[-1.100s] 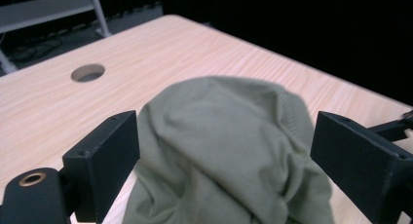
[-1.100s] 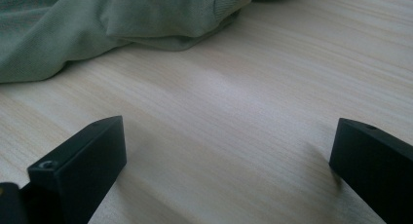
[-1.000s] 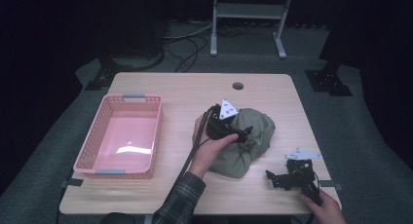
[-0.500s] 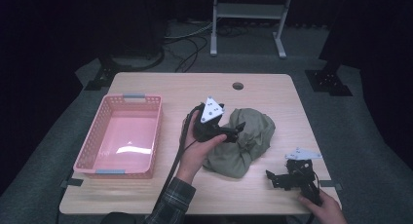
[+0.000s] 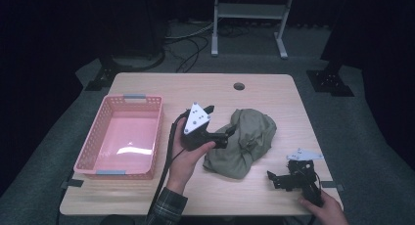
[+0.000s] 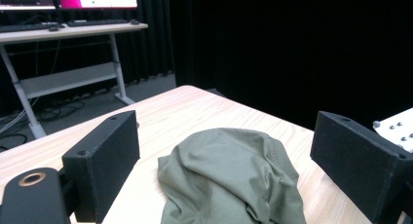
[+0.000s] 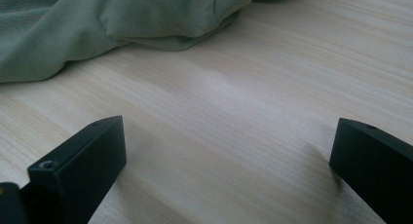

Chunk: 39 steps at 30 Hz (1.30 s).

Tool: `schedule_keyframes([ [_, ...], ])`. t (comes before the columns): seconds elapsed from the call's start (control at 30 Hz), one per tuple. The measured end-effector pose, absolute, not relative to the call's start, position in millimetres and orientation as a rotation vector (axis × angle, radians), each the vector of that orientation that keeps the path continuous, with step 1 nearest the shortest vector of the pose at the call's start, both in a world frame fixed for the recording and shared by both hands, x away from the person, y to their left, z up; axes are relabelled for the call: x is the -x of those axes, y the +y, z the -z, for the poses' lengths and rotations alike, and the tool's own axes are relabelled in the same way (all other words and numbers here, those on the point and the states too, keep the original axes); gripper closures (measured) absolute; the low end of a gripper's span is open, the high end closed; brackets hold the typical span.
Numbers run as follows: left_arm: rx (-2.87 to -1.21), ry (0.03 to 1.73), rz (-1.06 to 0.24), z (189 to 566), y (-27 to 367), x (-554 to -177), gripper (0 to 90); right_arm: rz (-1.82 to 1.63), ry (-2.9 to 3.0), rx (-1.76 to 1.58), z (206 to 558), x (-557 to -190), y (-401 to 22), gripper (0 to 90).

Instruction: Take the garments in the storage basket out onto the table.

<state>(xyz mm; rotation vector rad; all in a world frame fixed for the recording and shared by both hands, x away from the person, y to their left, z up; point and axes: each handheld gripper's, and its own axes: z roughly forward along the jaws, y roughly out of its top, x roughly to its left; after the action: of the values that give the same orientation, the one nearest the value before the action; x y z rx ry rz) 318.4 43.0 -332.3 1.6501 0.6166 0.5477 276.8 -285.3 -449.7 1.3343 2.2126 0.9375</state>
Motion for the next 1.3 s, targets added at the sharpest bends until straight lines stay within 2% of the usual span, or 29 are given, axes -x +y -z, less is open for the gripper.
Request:
schedule_keyframes([
  [0.5,-1.58,0.604,-0.553,361,65,-287,10.2,-0.937,2.213,-1.334,450,-277,-285,0.0],
  [1.3,-1.599,0.631,-0.494,411,81,-265,10.1,-0.937,2.213,-1.335,450,-277,-285,0.0],
])
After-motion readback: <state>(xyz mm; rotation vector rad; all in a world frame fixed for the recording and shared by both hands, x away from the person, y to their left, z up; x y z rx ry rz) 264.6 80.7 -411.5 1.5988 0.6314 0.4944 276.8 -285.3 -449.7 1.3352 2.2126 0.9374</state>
